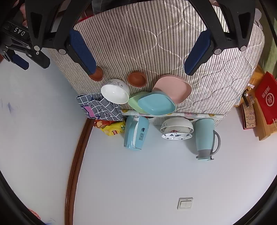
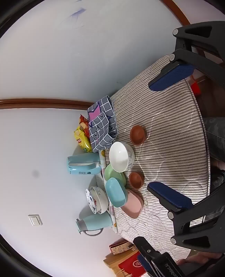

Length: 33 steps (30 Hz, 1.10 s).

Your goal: Organize plates and bowls

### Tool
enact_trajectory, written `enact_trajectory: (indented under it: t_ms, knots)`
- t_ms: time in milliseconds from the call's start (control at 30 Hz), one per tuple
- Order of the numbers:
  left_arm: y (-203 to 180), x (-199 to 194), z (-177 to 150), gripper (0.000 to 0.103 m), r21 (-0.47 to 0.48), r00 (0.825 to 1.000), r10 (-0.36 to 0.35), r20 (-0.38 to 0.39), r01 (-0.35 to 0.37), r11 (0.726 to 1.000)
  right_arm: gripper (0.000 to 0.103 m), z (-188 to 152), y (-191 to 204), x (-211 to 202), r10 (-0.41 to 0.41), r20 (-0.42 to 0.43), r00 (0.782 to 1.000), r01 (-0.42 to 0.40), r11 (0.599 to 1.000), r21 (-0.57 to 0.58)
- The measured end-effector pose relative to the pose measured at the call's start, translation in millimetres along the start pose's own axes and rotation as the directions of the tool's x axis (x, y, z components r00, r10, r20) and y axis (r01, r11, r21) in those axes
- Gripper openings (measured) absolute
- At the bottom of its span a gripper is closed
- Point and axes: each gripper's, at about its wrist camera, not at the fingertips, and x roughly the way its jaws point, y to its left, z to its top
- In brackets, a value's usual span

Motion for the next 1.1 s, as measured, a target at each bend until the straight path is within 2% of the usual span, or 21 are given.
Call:
enact_trajectory:
  t_ms: [300,400,433,1100]
  knots:
    - [-2.0,-0.7,-0.9,0.103,0.002,1.0,0.003,0.003,-0.003,1.0,0.103,1.1,-0.8,-1.3,0.001,0.002,1.0,-0.001,1.0,0.0]
    - [-1.9,-1.0,-0.5,0.103,0.002,1.0,0.001,0.004,-0.001,1.0,0.103,-9.1,2.8,-4.3,0.002,0.004,1.0,-0.002,1.0,0.002]
    - [-2.7,-0.6,-0.3,0.103,0.003,1.0,0.001,0.004,-0.001,1.0,0.103,-1.8,0.3,2.5,0.011,-0.006,1.0,-0.011,1.0,0.005]
    - [-2.8,0.0,-1.3,0.103,0.004,1.0,0.006,-0.001,-0.006,1.0,0.103,-2.9,-2.9,0.2,0.002,-0.012,1.0,-0.002,1.0,-0.003]
